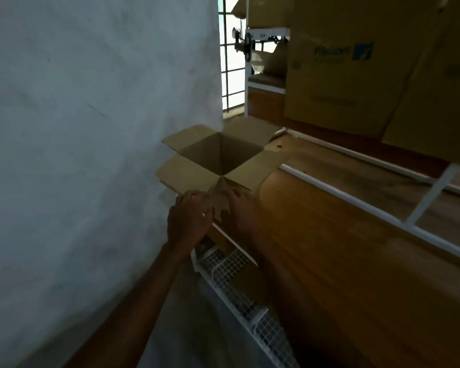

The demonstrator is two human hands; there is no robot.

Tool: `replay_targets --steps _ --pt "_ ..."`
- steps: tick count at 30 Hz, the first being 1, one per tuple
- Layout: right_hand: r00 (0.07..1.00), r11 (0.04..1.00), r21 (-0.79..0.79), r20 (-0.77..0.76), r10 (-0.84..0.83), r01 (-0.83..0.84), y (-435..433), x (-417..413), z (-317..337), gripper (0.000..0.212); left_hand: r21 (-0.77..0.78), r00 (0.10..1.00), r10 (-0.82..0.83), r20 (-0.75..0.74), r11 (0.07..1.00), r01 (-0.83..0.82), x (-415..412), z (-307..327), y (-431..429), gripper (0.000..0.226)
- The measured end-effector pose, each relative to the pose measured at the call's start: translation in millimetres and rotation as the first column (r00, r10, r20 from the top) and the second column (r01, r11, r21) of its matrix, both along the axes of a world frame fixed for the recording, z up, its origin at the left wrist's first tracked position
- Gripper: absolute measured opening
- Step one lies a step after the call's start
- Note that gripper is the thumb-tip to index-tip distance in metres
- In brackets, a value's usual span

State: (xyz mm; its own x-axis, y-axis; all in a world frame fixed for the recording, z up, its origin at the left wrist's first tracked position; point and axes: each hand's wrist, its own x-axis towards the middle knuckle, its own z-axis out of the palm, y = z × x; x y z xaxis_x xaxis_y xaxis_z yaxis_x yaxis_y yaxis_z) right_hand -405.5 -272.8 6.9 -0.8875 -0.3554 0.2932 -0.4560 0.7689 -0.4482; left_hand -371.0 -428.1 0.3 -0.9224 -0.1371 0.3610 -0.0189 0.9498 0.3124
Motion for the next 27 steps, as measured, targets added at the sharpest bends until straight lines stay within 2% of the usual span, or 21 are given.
replay_targets --steps 3,6,11,15,18,20,27 --pt "0.999 0.996 0.081 0.022 0.033 -0.035 -23 -46 -1 0.067 -0.013 1.000 0.016 -0.005 1.000 -0.016 -49 -4 -32 0.056" --pt "0.995 0.986 0.154 0.088 0.045 -0.059 -41 -88 -8 0.080 0.028 0.999 0.002 -0.037 1.000 -0.001 -87 3 -46 0.047" --pt "0.999 0.963 0.265 0.015 -0.052 0.046 -65 -142 -28 0.090 0.053 0.998 -0.045 0.054 0.998 0.042 -159 -9 -76 0.052" --pt "0.992 0.936 0.333 0.014 -0.123 0.111 -86 -172 -40 0.075 0.014 0.991 -0.096 0.096 0.995 0.096 -211 -19 -103 0.047" --pt "0.983 0.919 0.361 0.031 -0.183 0.159 -95 -188 -43 0.039 0.017 0.988 -0.084 0.132 0.996 0.082 -236 -22 -118 0.047" --pt "0.976 0.908 0.375 0.040 -0.216 0.186 -99 -192 -39 0.023 0.035 0.986 -0.059 0.155 0.998 0.054 -249 -27 -127 0.053" --pt "0.963 0.902 0.349 -0.007 -0.270 0.256 -108 -183 -33 0.030 0.058 0.990 -0.004 0.138 0.998 -0.004 -274 -39 -146 0.065"
